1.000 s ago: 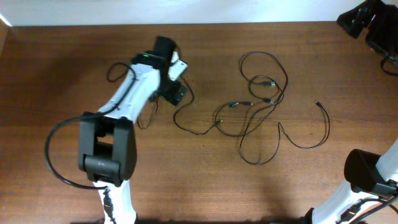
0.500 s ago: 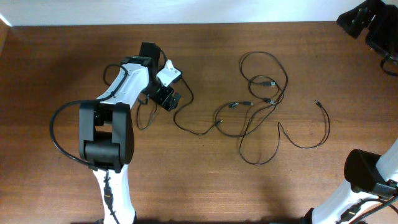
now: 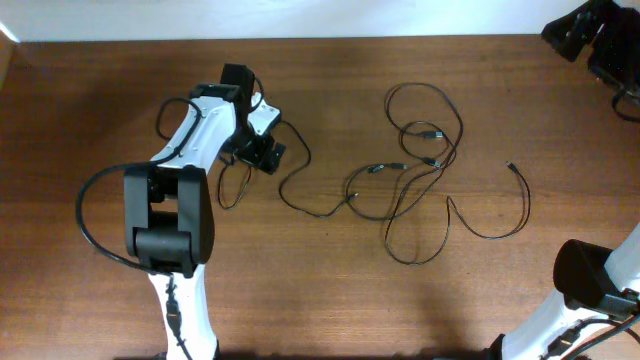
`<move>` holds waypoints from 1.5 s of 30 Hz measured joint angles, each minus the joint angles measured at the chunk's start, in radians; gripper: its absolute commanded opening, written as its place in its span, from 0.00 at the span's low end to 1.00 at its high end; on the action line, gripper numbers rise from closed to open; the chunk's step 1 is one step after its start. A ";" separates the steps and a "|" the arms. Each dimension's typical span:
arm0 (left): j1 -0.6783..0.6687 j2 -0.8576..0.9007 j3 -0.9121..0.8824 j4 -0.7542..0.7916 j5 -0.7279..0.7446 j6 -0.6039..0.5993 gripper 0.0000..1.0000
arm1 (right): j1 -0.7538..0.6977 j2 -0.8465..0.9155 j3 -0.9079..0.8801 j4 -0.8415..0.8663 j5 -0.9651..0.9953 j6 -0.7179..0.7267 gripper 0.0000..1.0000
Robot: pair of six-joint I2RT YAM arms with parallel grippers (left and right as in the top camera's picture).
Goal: Untangle cables
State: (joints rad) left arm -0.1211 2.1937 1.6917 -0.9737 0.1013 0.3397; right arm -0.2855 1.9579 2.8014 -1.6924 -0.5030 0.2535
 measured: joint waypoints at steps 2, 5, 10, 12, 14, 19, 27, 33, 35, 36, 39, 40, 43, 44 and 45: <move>-0.002 -0.002 -0.048 0.015 0.044 0.000 1.00 | 0.000 0.000 0.000 0.000 0.000 0.000 0.97; -0.005 -0.011 -0.074 0.039 0.061 0.000 0.96 | 0.000 0.000 0.000 0.000 0.000 0.000 0.97; -0.024 -0.021 -0.093 0.046 0.103 -0.001 0.91 | 0.000 0.000 0.000 0.000 0.000 0.000 0.97; -0.082 -0.023 -0.095 0.035 0.113 -0.001 0.90 | 0.000 0.000 0.000 0.000 0.000 0.000 0.97; -0.150 -0.024 -0.097 0.031 0.080 -0.026 0.83 | 0.000 0.000 0.000 0.000 0.000 0.000 0.97; -0.202 -0.024 -0.107 0.048 -0.061 -0.122 0.47 | 0.000 0.000 0.000 0.000 0.000 0.000 0.97; -0.215 -0.032 -0.131 0.110 -0.113 -0.206 0.00 | 0.000 0.000 0.000 0.000 0.000 0.000 0.97; -0.171 -0.024 -0.041 0.007 -0.172 -0.274 0.00 | 0.000 0.000 0.000 0.000 0.000 0.000 0.97; -0.138 -0.042 0.077 -0.078 -0.183 -0.281 0.00 | 0.000 0.000 0.000 0.000 0.000 0.000 0.97; -0.123 -0.062 0.129 -0.118 -0.184 -0.281 0.00 | 0.000 0.000 0.000 0.000 0.000 0.000 0.97; -0.060 -0.202 0.278 -0.183 -0.189 -0.281 0.00 | 0.000 0.000 0.000 0.000 0.000 0.000 0.97; -0.040 -0.261 0.310 -0.185 -0.190 -0.281 0.00 | 0.000 0.000 0.000 0.000 0.000 0.000 0.97; -0.011 -0.454 0.359 -0.169 -0.197 -0.281 0.00 | 0.000 0.000 0.000 0.000 0.000 0.000 0.97; -0.011 -0.505 0.362 -0.154 -0.197 -0.281 0.00 | 0.000 0.000 0.000 0.000 0.000 0.000 0.97; -0.012 -0.535 0.363 -0.143 -0.200 -0.281 0.00 | 0.000 0.000 0.000 0.000 0.000 0.000 0.97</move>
State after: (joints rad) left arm -0.1333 1.6585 2.0544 -1.1172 -0.0982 0.0589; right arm -0.2855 1.9579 2.8014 -1.6924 -0.5030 0.2535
